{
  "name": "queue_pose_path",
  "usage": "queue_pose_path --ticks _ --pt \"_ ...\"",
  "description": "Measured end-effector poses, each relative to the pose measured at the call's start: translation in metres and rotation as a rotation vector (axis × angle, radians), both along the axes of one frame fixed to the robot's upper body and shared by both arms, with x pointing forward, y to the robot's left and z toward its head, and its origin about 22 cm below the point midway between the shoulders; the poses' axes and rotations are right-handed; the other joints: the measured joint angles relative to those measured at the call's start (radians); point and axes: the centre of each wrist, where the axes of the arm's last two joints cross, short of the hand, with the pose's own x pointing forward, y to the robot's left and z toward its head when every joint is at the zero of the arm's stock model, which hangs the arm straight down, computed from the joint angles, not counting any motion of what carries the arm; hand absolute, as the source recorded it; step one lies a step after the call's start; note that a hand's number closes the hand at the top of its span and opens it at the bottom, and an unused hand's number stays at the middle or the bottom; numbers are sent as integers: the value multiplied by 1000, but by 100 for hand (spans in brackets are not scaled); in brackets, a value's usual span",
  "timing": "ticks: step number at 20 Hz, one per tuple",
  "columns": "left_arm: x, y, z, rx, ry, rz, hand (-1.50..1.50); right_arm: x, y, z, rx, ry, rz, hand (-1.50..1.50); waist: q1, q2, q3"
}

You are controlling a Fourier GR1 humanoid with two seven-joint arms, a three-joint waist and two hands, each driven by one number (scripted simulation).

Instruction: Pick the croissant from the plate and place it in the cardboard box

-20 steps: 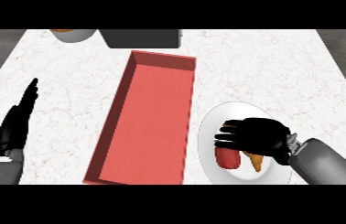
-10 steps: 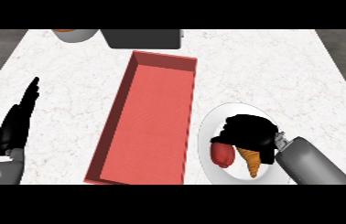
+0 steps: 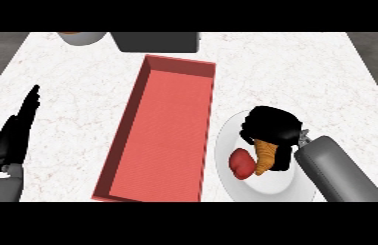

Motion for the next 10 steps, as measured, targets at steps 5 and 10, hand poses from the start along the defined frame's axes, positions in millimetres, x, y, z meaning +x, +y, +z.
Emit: queue_pose_path --ticks 5,10 --pt "2 -4 -2 -1 -5 -8 0 40 -36 26 176 -2 -249 150 8 7 4" --pt "-1 -5 -3 -4 10 -5 0 63 -54 61 308 -99 -343 150 4 5 4"
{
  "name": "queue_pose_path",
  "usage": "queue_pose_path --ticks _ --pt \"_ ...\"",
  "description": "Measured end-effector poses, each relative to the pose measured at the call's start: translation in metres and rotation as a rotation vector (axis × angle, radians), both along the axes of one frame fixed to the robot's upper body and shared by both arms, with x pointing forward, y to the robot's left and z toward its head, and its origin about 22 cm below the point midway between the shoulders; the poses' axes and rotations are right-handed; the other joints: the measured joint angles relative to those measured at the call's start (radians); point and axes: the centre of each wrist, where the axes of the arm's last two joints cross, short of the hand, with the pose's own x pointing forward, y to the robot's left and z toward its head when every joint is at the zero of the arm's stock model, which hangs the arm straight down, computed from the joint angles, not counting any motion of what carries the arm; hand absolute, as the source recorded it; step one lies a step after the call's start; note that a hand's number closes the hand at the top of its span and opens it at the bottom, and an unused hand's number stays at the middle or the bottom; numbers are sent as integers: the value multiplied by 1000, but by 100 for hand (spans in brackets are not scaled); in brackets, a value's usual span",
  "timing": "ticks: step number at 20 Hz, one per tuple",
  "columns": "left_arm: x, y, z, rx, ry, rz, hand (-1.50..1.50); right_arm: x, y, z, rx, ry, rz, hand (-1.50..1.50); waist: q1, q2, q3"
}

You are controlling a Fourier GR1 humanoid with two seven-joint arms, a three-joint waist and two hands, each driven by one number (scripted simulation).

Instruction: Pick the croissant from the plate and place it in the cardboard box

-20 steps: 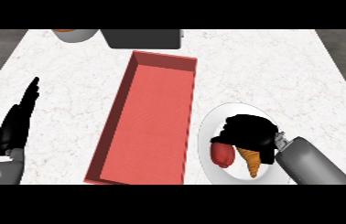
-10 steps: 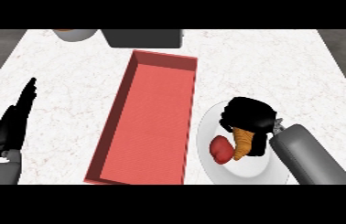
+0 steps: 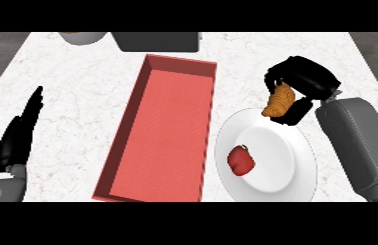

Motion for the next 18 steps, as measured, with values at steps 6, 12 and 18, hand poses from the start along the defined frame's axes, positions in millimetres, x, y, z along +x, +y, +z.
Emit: queue_pose_path --ticks 6,12,18 --pt "-2 6 2 6 7 5 0 9 3 44 202 -147 63 150 -7 -3 0" --pt "-3 6 -4 7 9 12 0 4 36 78 312 -152 177 150 -12 -5 -1" --pt "0 9 0 5 4 13 0 -9 90 97 415 -41 232 150 -13 -6 -1"
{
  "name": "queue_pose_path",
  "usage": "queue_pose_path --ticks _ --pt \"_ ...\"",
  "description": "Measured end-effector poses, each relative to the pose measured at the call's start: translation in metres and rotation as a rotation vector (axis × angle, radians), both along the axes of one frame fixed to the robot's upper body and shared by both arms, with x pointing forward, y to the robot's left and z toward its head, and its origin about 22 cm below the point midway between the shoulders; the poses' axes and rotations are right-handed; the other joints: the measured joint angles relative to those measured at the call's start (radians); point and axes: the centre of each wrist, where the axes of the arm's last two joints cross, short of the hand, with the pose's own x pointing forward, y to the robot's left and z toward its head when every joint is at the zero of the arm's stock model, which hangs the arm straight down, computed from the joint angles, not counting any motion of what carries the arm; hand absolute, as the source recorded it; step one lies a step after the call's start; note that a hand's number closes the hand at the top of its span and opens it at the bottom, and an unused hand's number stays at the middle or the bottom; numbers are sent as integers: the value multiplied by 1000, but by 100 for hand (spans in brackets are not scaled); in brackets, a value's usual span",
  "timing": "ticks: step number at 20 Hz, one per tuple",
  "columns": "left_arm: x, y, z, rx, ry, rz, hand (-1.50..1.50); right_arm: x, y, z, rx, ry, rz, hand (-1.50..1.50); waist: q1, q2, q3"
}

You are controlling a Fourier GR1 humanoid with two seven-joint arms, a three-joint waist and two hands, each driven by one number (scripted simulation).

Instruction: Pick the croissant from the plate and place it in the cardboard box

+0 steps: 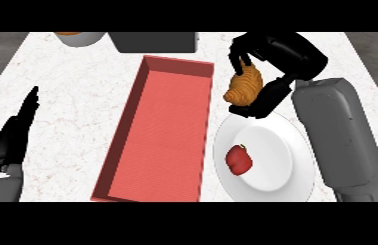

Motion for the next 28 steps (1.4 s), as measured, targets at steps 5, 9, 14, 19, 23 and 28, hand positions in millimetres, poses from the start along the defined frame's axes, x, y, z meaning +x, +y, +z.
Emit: queue_pose_path --ticks 5,9,14,19,23,28 --pt "1 -3 -4 1 2 -2 0 -6 52 11 58 83 8 150 5 1 0" --pt "1 -1 -4 3 4 -12 0 -8 92 20 72 163 -2 150 15 2 0" --pt "4 -4 3 4 -5 -19 0 -4 134 15 72 244 -8 150 26 5 0" --pt "8 -13 8 2 -6 -36 0 0 169 1 43 274 -28 150 40 8 0" --pt "10 -11 3 1 -7 -46 0 -3 191 -11 16 262 -77 150 49 10 -1" --pt "17 -20 6 6 -19 -62 0 -3 198 -37 -5 361 -157 -150 68 15 -1"
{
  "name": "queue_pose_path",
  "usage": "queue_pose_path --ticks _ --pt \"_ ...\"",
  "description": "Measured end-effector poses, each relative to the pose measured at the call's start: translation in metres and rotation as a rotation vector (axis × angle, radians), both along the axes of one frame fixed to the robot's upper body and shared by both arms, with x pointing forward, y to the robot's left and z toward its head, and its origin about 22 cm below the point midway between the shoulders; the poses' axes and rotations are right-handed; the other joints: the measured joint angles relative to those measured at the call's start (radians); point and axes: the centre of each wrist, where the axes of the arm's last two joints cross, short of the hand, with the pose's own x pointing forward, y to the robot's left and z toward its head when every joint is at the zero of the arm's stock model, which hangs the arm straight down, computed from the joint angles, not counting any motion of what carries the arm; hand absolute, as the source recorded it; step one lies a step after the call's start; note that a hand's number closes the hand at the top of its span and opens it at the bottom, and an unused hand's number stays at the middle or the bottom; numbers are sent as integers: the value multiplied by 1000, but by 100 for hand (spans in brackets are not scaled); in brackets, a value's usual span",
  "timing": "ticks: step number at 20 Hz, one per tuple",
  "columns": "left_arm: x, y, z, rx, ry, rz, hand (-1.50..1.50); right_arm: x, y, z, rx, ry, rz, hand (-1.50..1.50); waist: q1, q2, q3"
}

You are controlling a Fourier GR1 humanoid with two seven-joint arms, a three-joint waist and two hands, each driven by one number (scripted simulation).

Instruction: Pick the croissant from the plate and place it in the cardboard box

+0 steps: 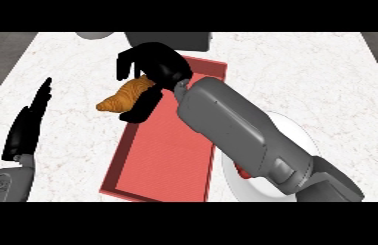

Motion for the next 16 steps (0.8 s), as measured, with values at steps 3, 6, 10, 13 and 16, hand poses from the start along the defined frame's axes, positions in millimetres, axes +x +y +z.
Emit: queue_pose_path --ticks 3,6,10,13,16 --pt "0 -4 -2 -2 -3 -9 0 3 0 -13 -11 60 -18 -150 7 2 0" --pt "4 -7 -2 -7 3 -15 0 0 3 -21 15 81 -12 -150 15 4 0" --pt "8 -6 -1 -7 6 -9 0 3 3 -21 105 69 6 -150 8 5 0" --pt "7 -5 -1 -6 5 -9 0 6 1 -20 209 56 -7 -150 10 5 1" --pt "5 -1 -3 -9 5 -5 0 11 -3 -15 326 64 -32 -150 5 4 1"
